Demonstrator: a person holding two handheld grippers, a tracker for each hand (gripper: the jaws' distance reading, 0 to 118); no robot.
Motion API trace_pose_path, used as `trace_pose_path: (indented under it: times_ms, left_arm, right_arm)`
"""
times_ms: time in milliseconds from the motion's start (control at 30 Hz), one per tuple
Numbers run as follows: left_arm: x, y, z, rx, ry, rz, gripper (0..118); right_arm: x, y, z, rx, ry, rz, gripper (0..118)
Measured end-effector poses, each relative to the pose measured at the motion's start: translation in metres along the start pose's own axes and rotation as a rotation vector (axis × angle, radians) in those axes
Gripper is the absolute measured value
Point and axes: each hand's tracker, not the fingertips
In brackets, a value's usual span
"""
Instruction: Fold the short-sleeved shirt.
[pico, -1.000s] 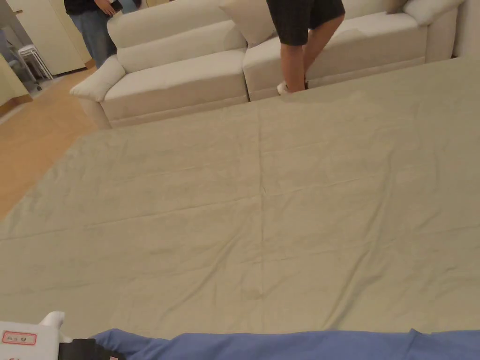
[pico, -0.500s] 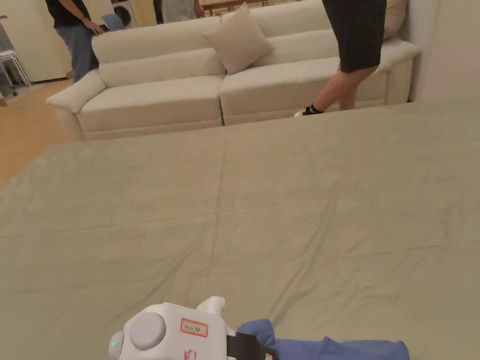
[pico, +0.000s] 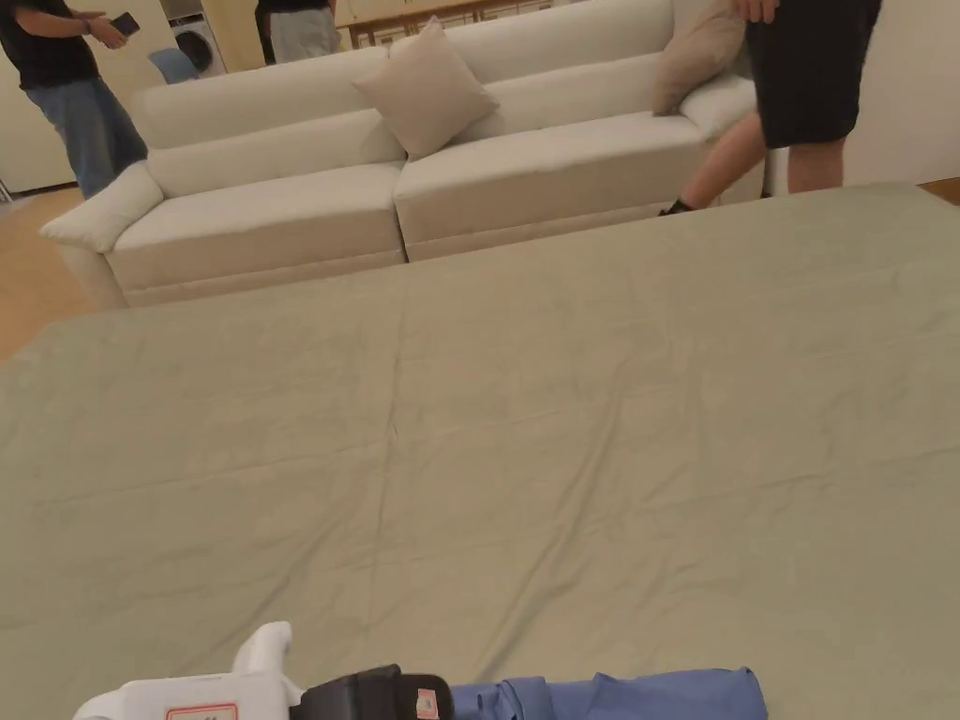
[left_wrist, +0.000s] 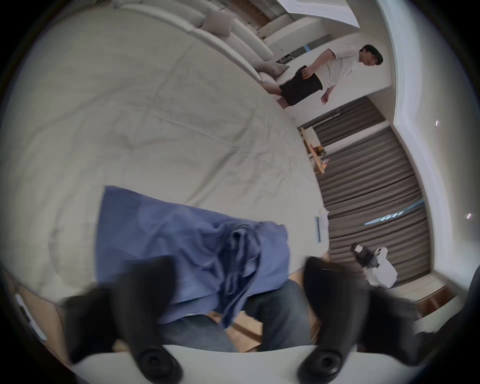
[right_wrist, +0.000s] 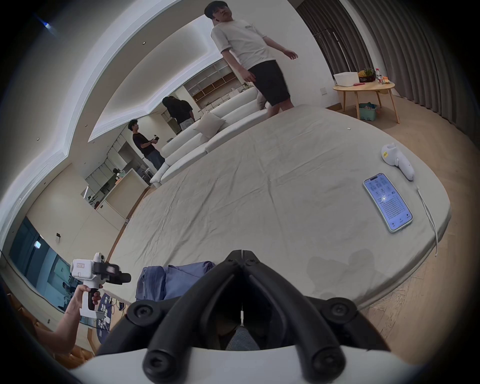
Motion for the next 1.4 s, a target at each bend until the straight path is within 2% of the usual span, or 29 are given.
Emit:
trace_pose_path:
  times_ms: [33,100,167,267,300,400,567,667,733,800,867,967,1067,1167,1200,1233,1267,1333,1400]
  left_arm:
    - [-0.004,0.0,-0.003,-0.016,0.036,-0.003,0]
    - [-0.001,-0.004,-0.019,-0.024,0.137,-0.023,0]
    - [-0.008,-0.004,-0.045,-0.119,0.13,-0.053,0]
    - [-0.002,-0.006,-0.08,-0.134,0.063,0.026,0]
    - [-0.019,-0.007,-0.101,-0.135,0.038,0.028,0]
    - [0.008,-0.008,-0.139,-0.19,0.044,0.004,0]
    - [0.058,-0.03,-0.168,-0.263,-0.169,-0.027,0]
    - [0.082,-0.036,-0.201,-0.318,-0.088,-0.123,0]
    - [0.071,-0.04,-0.207,-0.315,-0.048,-0.081,0]
    - [0.071,-0.037,-0.192,-0.283,-0.11,-0.014,0]
    - [0.058,-0.031,-0.158,-0.218,-0.168,-0.021,0]
    - [0.052,-0.017,-0.075,-0.064,-0.18,-0.031,0]
    - [0.009,0.001,-0.021,0.043,-0.052,0.017,0]
    - [-0.056,0.015,0.01,0.064,0.113,0.108,0]
    - [-0.078,0.018,0.016,0.043,0.095,0.135,0]
    - [-0.093,0.018,0.018,0.013,0.045,0.184,3]
    - [-0.11,0.02,0.019,-0.023,-0.002,0.231,28]
    - [-0.13,0.018,0.014,-0.031,0.012,0.224,118]
    - [-0.155,0.014,0.01,-0.131,0.066,0.203,116]
  right_arm:
    - [0.001,-0.001,-0.001,-0.003,-0.001,-0.006,0]
    - [0.004,-0.002,-0.005,-0.009,0.002,-0.019,0]
    - [0.005,-0.003,-0.007,-0.013,0.005,-0.027,0]
    - [0.004,-0.004,-0.009,-0.022,-0.006,-0.026,0]
    - [0.006,-0.006,-0.009,-0.025,-0.008,-0.029,0]
    - [0.01,-0.007,-0.01,-0.038,-0.032,-0.029,0]
    - [0.016,-0.009,-0.006,-0.04,-0.039,-0.055,0]
    - [0.017,-0.009,-0.007,-0.043,-0.047,-0.057,0]
    - [0.016,-0.009,-0.006,-0.04,-0.045,-0.062,0]
    - [0.012,-0.008,-0.003,-0.034,-0.037,-0.06,0]
    - [0.008,-0.005,0.0,-0.03,-0.03,-0.044,0]
    - [0.003,0.0,0.002,-0.021,-0.019,-0.033,0]
    - [-0.001,0.004,-0.001,-0.01,0.009,-0.039,0]
    - [-0.007,0.004,-0.008,-0.018,0.006,-0.028,0]
    - [-0.009,0.003,-0.01,-0.024,0.005,-0.028,0]
    - [-0.011,0.001,-0.011,-0.029,0.004,-0.028,0]
    - [-0.013,0.0,-0.013,-0.037,0.005,-0.023,0]
    - [-0.017,-0.001,-0.017,-0.05,-0.007,-0.011,0]
    - [-0.021,-0.002,-0.021,-0.062,-0.021,-0.002,0]
